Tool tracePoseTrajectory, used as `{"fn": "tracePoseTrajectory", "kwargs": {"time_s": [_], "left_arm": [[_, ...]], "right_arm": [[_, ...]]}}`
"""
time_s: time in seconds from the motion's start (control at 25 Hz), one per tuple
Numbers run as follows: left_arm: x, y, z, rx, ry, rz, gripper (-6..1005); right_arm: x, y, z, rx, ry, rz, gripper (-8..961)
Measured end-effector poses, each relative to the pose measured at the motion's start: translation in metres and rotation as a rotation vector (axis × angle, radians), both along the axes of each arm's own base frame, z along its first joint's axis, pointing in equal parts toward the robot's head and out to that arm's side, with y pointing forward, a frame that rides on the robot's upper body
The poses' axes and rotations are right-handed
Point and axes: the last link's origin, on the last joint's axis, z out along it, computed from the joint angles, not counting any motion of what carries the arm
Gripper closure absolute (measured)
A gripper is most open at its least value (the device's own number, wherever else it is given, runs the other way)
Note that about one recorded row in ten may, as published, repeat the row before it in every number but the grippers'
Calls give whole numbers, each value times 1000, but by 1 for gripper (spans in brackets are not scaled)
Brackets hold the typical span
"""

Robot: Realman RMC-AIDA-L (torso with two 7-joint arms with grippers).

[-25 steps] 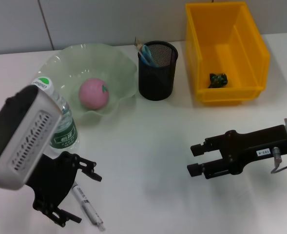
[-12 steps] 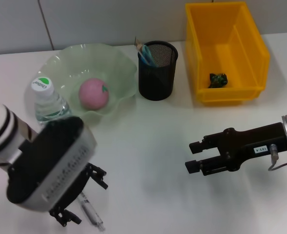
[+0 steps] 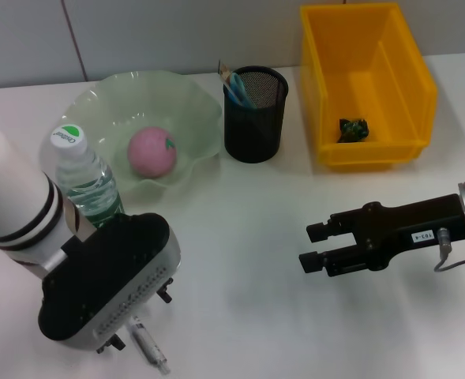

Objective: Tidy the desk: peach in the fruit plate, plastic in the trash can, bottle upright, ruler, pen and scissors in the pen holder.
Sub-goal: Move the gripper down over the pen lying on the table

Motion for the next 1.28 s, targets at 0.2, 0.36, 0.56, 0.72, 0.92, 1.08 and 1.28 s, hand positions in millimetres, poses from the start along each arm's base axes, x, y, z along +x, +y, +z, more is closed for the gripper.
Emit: {"fn": "tracePoseTrajectory", "kwargs": {"time_s": [0.2,0.36,0.56,0.72,0.92,1.08,1.28], "left_arm": [[-1,1,-3,-8,37,-11,179],[-1,2,-3,-11,45,-19,196],[1,2,-5,-23,68,-42,322],[0,0,-9,-36,94,-53,424],[0,3,-11,-39,108,-60,486],[2,4,-12,-39,109,-68,531],[1,5,-14,-42,115,-78,574]], "right_arm": [[-1,2,2,9,-3,5,267],[-1,3,2,13,-7,7,267],[-1,5,3,26,-15,10,267],[-1,6,3,27,-16,13,267],[-1,6,3,27,-17,14,268],[-2,7,2,32,-14,15,268],[-2,7,2,33,-13,17,268]]}}
